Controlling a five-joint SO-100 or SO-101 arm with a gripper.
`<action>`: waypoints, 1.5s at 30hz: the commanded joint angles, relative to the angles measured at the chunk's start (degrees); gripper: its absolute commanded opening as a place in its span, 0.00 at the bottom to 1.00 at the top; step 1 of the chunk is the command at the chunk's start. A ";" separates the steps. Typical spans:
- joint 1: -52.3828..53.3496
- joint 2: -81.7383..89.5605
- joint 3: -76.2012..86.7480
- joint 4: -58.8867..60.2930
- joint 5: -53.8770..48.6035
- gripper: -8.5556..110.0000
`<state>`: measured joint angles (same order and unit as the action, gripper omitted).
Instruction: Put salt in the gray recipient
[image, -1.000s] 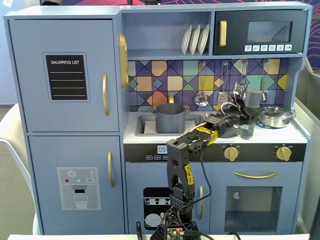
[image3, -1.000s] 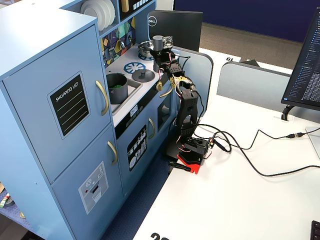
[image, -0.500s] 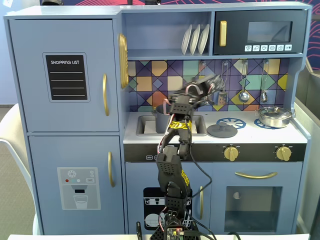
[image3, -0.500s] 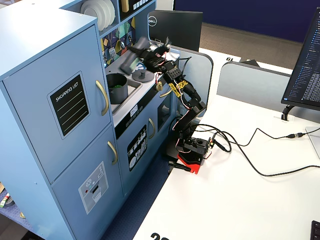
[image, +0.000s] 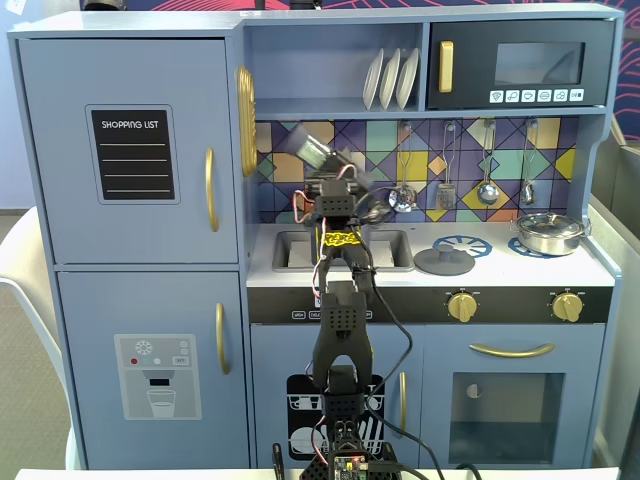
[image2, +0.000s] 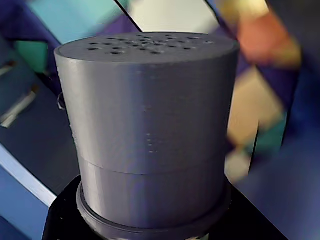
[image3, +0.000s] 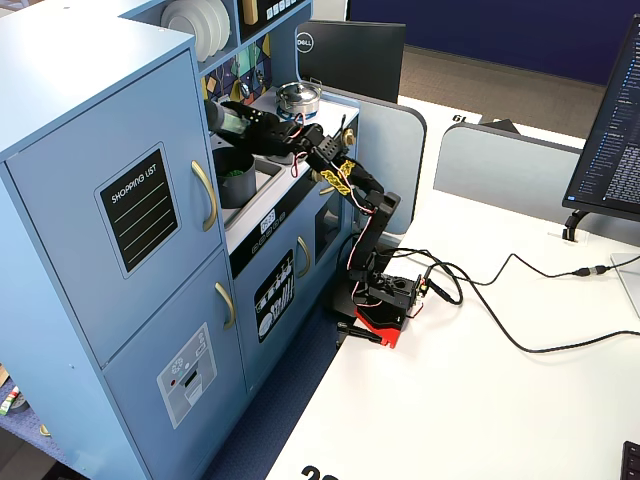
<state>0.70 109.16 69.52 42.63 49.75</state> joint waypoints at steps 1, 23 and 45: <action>-2.29 -0.62 -5.01 -5.89 8.96 0.07; -4.48 -2.11 1.41 -18.72 13.10 0.07; -2.99 -0.62 2.72 -22.68 8.00 0.07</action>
<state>-3.78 106.26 77.43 21.36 59.06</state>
